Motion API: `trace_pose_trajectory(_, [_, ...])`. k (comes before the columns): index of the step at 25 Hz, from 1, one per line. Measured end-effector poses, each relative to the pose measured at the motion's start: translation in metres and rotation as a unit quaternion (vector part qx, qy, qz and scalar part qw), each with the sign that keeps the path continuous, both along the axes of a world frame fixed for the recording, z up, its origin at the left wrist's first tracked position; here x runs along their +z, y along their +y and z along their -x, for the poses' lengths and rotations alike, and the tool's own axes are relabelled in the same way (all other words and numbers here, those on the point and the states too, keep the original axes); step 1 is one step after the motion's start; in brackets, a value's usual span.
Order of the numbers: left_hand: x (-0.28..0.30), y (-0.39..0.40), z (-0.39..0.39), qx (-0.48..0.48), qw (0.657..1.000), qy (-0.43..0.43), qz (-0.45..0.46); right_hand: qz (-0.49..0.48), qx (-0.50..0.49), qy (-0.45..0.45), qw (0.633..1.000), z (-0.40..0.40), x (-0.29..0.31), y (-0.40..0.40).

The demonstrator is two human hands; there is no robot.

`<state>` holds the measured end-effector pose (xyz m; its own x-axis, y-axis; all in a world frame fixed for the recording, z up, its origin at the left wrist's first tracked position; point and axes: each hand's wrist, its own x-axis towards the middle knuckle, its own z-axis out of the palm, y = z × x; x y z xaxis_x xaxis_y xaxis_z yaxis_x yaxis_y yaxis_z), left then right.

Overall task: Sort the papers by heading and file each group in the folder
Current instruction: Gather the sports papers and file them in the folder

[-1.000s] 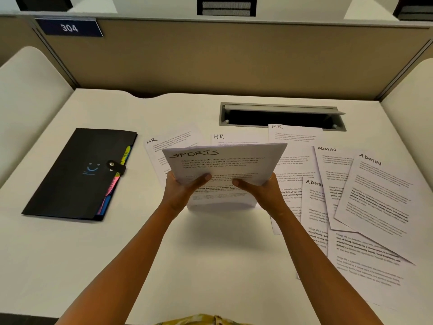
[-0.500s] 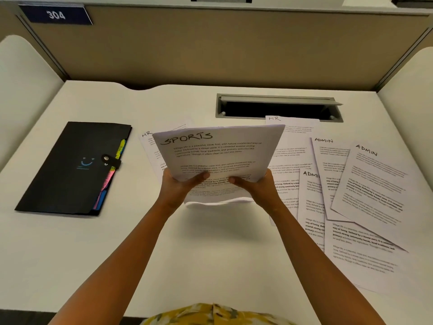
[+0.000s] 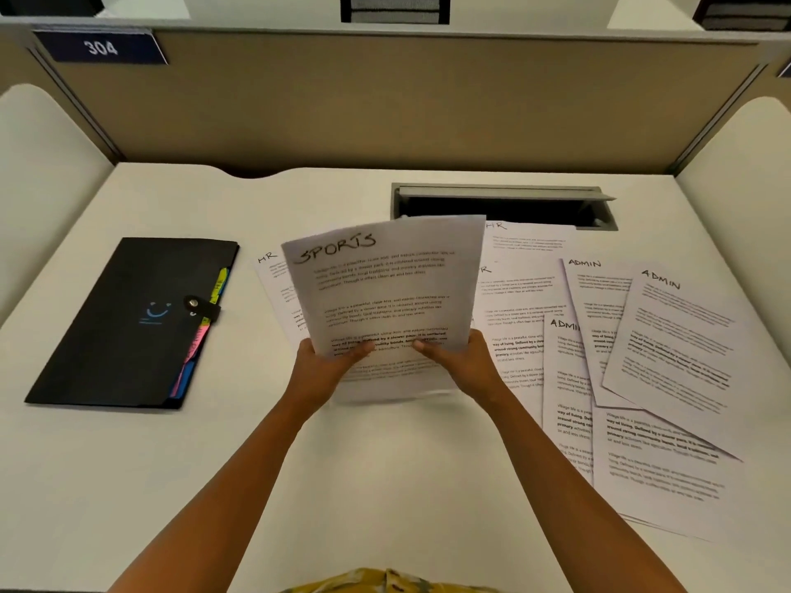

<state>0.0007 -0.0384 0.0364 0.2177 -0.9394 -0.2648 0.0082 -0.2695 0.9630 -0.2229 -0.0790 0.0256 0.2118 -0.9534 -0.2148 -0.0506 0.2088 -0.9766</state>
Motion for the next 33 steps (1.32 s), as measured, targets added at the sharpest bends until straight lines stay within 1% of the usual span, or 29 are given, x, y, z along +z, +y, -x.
trace_pose_trajectory(1, [-0.001,0.001,-0.003,0.008,0.999,-0.017,-0.037,-0.011,0.003,0.018,1.000,-0.001,-0.003,0.000])
trace_pose_trajectory(3, [-0.002,0.007,-0.009,0.002,0.996,-0.047,-0.074,-0.034,0.022,0.052,0.998,-0.002,-0.011,-0.001])
trace_pose_trajectory(7, [-0.006,0.019,-0.036,-0.061,0.991,-0.046,-0.113,-0.076,0.056,0.042,0.995,-0.022,-0.024,0.004])
trace_pose_trajectory(10, [-0.009,0.024,-0.065,-0.062,0.988,-0.064,-0.123,-0.089,0.073,0.035,0.993,-0.051,-0.026,0.007])
trace_pose_trajectory(14, [-0.007,0.023,-0.110,-0.043,0.987,-0.120,-0.098,-0.083,0.059,0.048,0.994,-0.088,-0.027,0.006])
trace_pose_trajectory(16, [-0.008,0.021,-0.138,-0.018,0.988,-0.125,-0.088,-0.083,0.052,0.054,0.994,-0.105,-0.030,0.005])
trace_pose_trajectory(17, [-0.009,0.019,-0.152,0.008,0.988,-0.139,-0.072,-0.086,0.046,0.055,0.994,-0.112,-0.031,0.004])
trace_pose_trajectory(18, [-0.011,0.018,-0.166,0.042,0.983,-0.173,-0.052,-0.087,0.040,0.056,0.994,-0.119,-0.032,0.003])
trace_pose_trajectory(19, [-0.012,0.017,-0.179,0.079,0.973,-0.217,-0.030,-0.086,0.035,0.056,0.994,-0.124,-0.032,0.001])
trace_pose_trajectory(21, [-0.016,0.017,-0.203,0.163,0.942,-0.294,0.001,-0.087,0.029,0.063,0.994,-0.134,-0.033,-0.002])
trace_pose_trajectory(23, [-0.021,0.017,-0.226,0.211,0.922,-0.323,0.004,-0.086,0.028,0.079,0.993,-0.141,-0.035,-0.005])
trace_pose_trajectory(24, [-0.024,0.015,-0.235,0.209,0.920,-0.330,-0.012,-0.087,0.028,0.085,0.992,-0.144,-0.036,-0.006])
trace_pose_trajectory(26, [-0.032,0.008,-0.251,0.151,0.912,-0.376,-0.059,-0.089,0.019,0.091,0.992,-0.150,-0.038,-0.010])
trace_pose_trajectory(29, [-0.043,-0.002,-0.266,0.031,0.861,-0.482,-0.158,-0.093,-0.001,0.091,0.992,-0.156,-0.040,-0.013])
trace_pose_trajectory(31, [-0.048,-0.004,-0.271,-0.021,0.838,-0.502,-0.214,-0.096,-0.009,0.091,0.991,-0.160,-0.042,-0.014])
trace_pose_trajectory(33, [-0.050,-0.005,-0.276,-0.050,0.828,-0.511,-0.225,-0.101,-0.014,0.097,0.990,-0.162,-0.044,-0.014])
